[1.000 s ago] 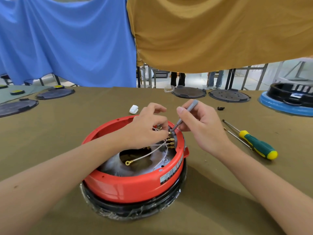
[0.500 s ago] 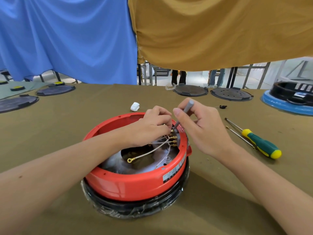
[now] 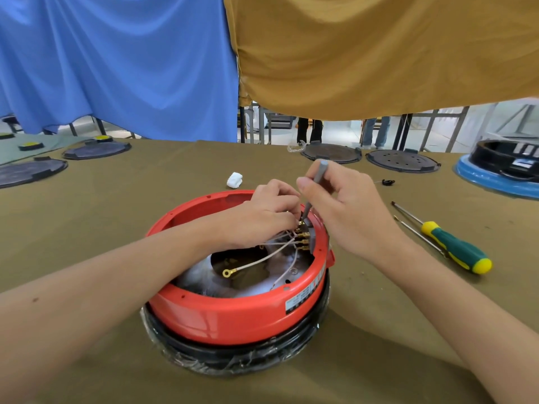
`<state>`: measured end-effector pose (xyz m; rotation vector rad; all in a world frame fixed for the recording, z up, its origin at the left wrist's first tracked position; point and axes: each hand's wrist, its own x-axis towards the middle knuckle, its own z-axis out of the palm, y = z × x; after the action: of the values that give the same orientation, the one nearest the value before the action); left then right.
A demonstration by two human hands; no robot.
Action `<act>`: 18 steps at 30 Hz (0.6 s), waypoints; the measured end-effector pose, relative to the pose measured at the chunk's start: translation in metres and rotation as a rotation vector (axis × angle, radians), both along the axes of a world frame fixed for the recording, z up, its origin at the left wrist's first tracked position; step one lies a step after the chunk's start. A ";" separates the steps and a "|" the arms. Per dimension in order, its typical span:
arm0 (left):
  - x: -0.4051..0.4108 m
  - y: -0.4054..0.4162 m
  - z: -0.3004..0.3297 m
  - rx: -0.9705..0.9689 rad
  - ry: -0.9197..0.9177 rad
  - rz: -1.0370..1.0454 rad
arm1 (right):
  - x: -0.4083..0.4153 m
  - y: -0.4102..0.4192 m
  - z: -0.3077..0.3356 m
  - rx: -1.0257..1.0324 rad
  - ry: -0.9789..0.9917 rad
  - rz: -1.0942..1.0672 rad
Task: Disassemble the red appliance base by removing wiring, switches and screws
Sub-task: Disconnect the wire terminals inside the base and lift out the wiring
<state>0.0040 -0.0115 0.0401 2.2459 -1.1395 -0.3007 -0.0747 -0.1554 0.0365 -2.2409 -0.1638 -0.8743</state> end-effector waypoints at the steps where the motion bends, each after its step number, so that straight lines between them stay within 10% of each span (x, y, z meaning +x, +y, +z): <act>1: 0.000 0.000 0.000 -0.006 0.009 0.000 | 0.002 0.000 0.002 0.051 0.025 0.001; 10: 0.005 0.000 -0.004 -0.010 0.057 0.001 | 0.005 -0.009 0.000 0.527 0.194 0.047; 18: 0.004 0.000 -0.002 0.006 -0.016 -0.014 | -0.008 0.003 -0.004 -0.006 -0.056 0.032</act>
<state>0.0079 -0.0111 0.0381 2.2504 -1.1640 -0.2928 -0.0830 -0.1522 0.0329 -2.2144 -0.2279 -0.9215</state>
